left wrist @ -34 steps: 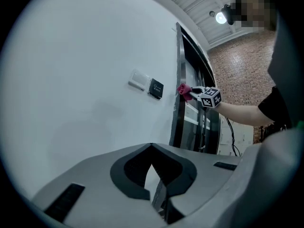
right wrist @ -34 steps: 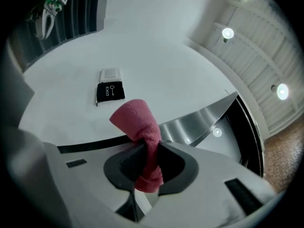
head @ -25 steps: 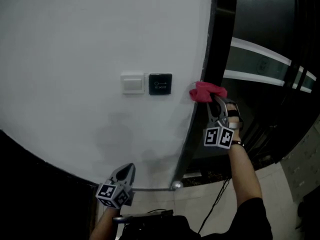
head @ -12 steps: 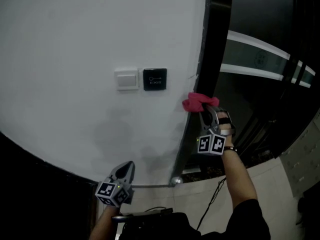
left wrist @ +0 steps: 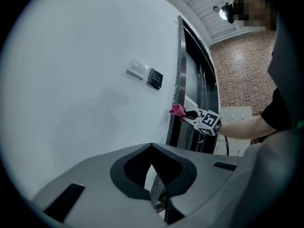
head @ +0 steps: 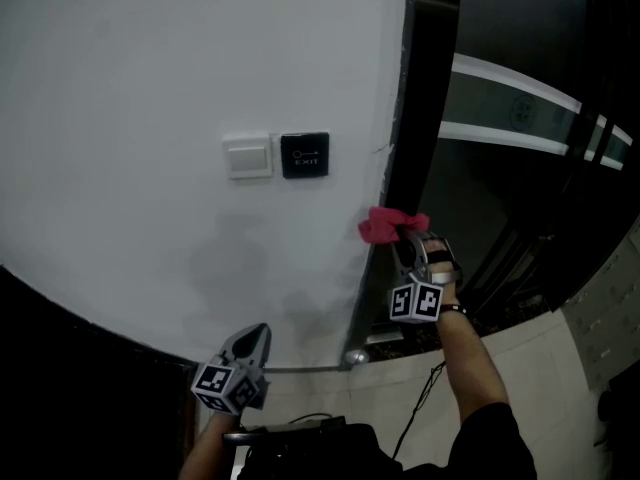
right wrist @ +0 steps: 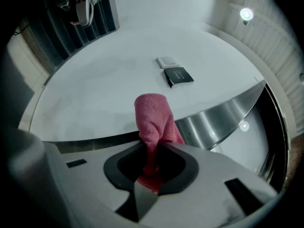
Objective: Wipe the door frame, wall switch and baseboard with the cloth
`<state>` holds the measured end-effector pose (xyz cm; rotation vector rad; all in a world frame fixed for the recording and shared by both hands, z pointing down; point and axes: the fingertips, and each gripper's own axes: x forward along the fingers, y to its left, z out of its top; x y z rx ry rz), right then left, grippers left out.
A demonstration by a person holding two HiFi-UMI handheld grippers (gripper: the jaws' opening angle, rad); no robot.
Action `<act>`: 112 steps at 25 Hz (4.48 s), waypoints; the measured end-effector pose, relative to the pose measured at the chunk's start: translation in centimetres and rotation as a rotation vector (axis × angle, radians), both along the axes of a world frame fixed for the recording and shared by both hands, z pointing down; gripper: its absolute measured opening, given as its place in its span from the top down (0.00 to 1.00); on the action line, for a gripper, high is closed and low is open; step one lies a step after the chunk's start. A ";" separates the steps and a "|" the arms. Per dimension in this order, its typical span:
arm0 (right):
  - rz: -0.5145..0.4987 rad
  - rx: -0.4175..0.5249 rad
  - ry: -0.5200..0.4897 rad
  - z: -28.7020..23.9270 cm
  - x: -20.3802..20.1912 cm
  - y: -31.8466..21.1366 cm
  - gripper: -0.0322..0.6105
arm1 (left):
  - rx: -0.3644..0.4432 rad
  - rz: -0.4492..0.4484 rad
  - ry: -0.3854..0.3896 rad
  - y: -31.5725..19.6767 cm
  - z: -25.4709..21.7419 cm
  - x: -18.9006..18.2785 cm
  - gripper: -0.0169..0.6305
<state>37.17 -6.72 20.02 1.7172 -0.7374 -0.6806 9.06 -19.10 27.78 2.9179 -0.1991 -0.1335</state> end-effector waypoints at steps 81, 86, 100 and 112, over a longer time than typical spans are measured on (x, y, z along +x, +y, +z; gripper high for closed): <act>-0.476 0.420 -0.709 2.6 -1.7 12.9 0.85 | 0.097 -0.197 -0.001 10.4 -0.8 0.7 0.97; -0.734 0.394 -0.643 0.7 3.9 11.5 0.85 | 0.158 -0.367 0.026 12.6 -2.4 6.9 0.97; -1.256 0.425 -0.389 -20.5 8.9 7.4 0.85 | 0.133 -0.785 0.023 22.4 -5.7 10.5 0.97; -1.163 0.220 -0.130 -15.4 6.2 2.4 0.85 | 0.101 -0.818 0.016 22.8 -4.8 6.2 0.97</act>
